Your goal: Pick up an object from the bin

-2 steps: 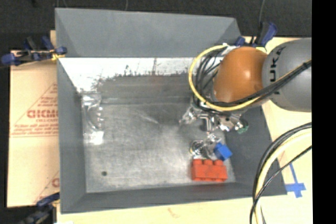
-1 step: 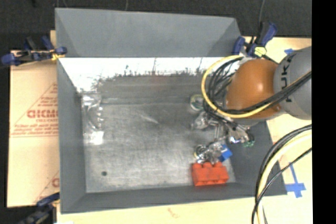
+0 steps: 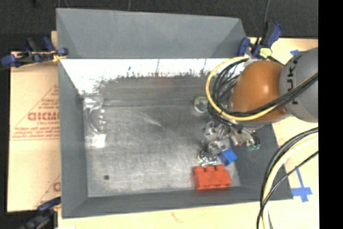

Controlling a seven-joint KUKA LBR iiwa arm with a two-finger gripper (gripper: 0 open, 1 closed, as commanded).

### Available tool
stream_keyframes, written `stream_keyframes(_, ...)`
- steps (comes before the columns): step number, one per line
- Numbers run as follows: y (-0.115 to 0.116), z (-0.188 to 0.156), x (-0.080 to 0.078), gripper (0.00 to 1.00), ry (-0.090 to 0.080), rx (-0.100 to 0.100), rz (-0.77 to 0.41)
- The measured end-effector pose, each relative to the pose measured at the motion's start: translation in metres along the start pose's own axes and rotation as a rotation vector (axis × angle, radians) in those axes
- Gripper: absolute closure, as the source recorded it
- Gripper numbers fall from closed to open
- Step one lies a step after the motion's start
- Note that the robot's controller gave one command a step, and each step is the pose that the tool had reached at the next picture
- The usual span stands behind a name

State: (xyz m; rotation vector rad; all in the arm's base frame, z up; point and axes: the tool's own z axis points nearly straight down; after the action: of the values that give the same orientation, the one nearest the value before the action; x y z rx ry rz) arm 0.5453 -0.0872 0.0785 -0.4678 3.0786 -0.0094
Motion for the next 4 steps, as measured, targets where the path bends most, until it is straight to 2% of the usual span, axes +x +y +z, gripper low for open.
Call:
stream_keyframes(1, -0.044, -0.001, 0.046, 1.0, 0.0, -0.02, -0.006)
stream_keyframes(2, -0.051, 0.0, 0.05, 0.0, 0.005, -0.006, -0.004)
stream_keyframes(3, -0.055, 0.003, 0.024, 0.0, 0.019, -0.041, -0.452)
stream_keyframes(4, -0.057, 0.003, 0.019, 1.0, -0.002, -0.025, -0.464)
